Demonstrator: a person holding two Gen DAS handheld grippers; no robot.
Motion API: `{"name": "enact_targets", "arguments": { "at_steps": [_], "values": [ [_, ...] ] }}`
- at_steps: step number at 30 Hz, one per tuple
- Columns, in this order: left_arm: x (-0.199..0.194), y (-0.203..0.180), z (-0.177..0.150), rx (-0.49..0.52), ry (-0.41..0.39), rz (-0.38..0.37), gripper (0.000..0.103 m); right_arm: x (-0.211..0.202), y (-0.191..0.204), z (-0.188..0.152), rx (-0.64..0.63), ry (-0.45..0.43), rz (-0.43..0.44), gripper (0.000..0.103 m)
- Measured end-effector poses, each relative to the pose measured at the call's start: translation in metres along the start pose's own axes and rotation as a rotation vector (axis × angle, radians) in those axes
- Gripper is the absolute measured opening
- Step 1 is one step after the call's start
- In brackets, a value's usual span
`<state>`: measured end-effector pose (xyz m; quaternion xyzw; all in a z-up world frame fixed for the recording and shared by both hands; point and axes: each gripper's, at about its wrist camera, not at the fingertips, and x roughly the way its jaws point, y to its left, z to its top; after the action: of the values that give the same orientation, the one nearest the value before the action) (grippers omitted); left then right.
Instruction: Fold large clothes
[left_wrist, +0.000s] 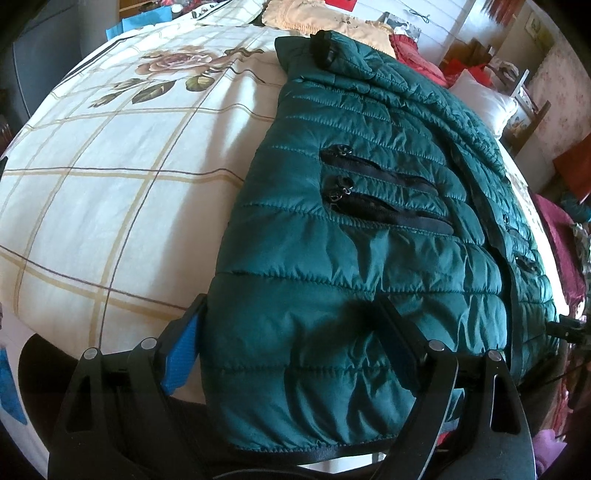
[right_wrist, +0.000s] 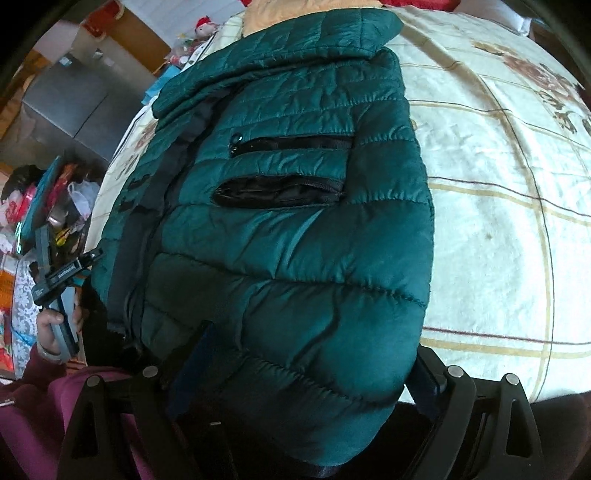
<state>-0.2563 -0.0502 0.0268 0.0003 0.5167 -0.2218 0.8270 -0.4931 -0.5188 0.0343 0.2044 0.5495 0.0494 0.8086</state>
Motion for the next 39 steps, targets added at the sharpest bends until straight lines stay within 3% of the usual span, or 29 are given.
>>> {"name": "enact_targets", "arguments": {
  "at_steps": [14, 15, 18, 20, 23, 25, 28, 33, 39],
  "values": [
    [0.000, -0.001, -0.003, 0.015, -0.022, 0.002, 0.090, 0.000, 0.007, -0.003, -0.037, -0.046, -0.006, 0.091],
    [0.000, -0.002, -0.003, 0.017, -0.024, 0.004, 0.091, 0.001, 0.008, -0.003, -0.051, -0.044, -0.017, 0.086],
    [0.001, -0.004, -0.003, 0.024, -0.022, 0.013, 0.091, -0.001, 0.008, 0.000, -0.061, -0.034, -0.037, 0.054],
    [0.001, -0.004, -0.002, 0.025, -0.012, 0.010, 0.091, -0.004, 0.004, 0.002, -0.056, -0.039, -0.024, 0.045],
    [-0.001, -0.005, -0.001, 0.037, -0.014, -0.001, 0.077, -0.006, 0.005, 0.003, -0.063, -0.054, -0.014, 0.038],
    [-0.004, -0.005, -0.002, 0.041, -0.032, 0.005, 0.054, -0.007, 0.004, 0.005, -0.058, -0.067, 0.009, 0.031],
    [-0.011, -0.006, -0.001, 0.053, -0.048, 0.004, 0.029, -0.014, -0.001, 0.012, -0.038, -0.097, 0.061, 0.025],
    [-0.026, -0.011, 0.009, 0.084, -0.078, -0.019, 0.017, -0.038, -0.004, 0.028, -0.011, -0.178, 0.159, 0.021],
    [-0.047, -0.013, 0.032, 0.058, -0.129, -0.078, 0.016, -0.064, 0.002, 0.054, -0.022, -0.288, 0.188, 0.020]
  ]
}}
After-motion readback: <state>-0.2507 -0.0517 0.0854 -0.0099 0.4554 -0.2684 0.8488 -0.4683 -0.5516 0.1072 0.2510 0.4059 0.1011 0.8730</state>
